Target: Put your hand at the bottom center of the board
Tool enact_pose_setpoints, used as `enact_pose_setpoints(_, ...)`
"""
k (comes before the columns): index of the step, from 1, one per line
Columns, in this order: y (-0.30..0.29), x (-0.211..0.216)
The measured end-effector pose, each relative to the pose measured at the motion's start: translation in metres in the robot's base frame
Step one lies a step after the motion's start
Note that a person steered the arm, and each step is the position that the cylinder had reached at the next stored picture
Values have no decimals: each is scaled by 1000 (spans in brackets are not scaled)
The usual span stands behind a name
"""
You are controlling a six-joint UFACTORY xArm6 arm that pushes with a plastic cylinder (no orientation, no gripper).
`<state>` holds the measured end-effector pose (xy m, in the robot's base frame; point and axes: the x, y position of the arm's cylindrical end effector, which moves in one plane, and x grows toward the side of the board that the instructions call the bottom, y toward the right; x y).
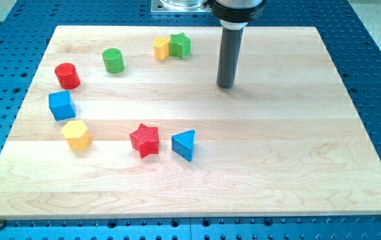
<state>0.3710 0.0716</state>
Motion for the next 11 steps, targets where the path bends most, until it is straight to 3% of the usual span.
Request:
enact_pose_setpoints(5,-13,26)
enact_pose_setpoints(8,-154,1)
enact_pose_setpoints(9,-131,65)
enact_pose_setpoints(10,-20,124)
enact_pose_setpoints(11,31,140)
